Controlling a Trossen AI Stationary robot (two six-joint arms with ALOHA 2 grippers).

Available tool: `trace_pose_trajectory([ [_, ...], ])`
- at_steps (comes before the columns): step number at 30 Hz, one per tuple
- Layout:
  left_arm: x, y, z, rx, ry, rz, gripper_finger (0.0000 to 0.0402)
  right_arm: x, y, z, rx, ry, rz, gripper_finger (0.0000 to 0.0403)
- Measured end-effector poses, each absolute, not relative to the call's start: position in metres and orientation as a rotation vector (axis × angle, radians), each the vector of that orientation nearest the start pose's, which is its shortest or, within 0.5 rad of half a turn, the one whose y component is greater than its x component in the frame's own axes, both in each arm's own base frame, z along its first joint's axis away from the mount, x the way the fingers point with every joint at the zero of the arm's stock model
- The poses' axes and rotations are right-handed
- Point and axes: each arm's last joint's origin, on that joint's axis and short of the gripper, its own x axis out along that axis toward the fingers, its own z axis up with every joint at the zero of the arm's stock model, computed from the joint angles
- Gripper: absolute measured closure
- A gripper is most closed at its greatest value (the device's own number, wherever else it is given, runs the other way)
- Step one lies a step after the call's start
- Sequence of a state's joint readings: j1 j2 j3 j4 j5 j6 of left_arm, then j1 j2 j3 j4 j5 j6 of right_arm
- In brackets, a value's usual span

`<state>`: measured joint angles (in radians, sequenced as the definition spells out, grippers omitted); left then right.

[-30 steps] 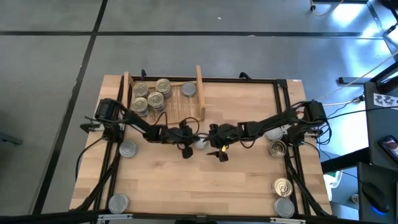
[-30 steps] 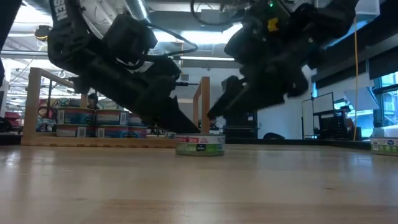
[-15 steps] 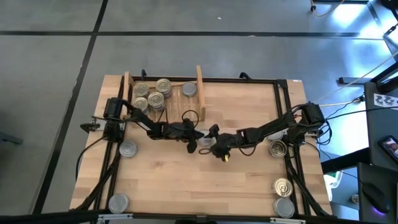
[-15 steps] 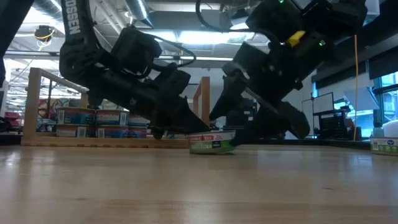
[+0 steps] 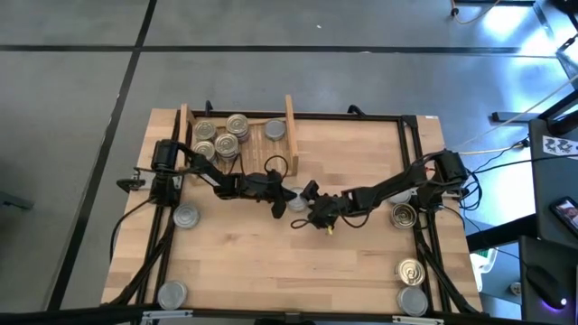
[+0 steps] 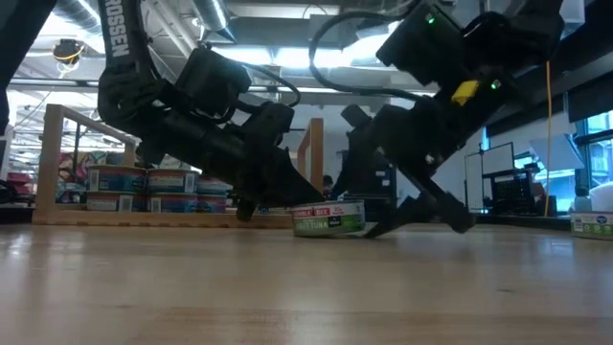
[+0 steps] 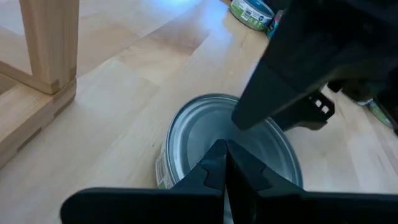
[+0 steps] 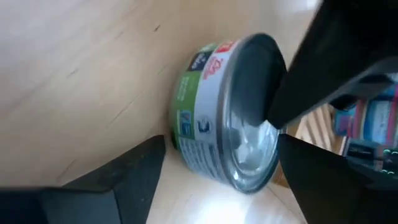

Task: Stack canned seafood by type on shelf
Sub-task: Stack the green tuna can on top of the other green tuna can on the shelf

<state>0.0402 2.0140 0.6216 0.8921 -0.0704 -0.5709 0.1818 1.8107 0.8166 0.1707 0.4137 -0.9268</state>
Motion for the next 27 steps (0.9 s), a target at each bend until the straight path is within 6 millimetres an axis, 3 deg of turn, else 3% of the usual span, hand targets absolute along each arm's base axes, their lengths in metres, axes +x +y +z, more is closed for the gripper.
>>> trace_pose_trajectory([
  [9, 0.320, 0.013, 0.065, -0.544, 0.451, 0.245, 0.0399, 0.336, 0.050, 0.105, -1.212, 0.820, 0.133, 0.0124],
  [12, 0.320, 0.011, 0.066, -0.506, 0.440, 0.229, 0.0399, 0.336, 0.049, 0.105, -1.169, 0.825, 0.116, 0.0168],
  [15, 0.320, 0.006, 0.069, -0.461, 0.406, 0.217, 0.0399, 0.335, 0.051, 0.104, -1.118, 0.840, 0.074, 0.0239],
  [18, 0.321, 0.002, 0.077, -0.417, 0.366, 0.194, 0.0398, 0.333, 0.058, 0.105, -1.075, 0.839, 0.021, 0.0250],
  [22, 0.321, -0.009, 0.092, -0.393, 0.350, 0.111, 0.0398, 0.325, 0.077, 0.114, -1.067, 0.825, 0.039, 0.0253],
  [27, 0.322, -0.016, 0.118, -0.312, 0.259, 0.064, 0.0398, 0.301, 0.097, 0.140, -0.989, 0.843, 0.089, 0.0266],
])
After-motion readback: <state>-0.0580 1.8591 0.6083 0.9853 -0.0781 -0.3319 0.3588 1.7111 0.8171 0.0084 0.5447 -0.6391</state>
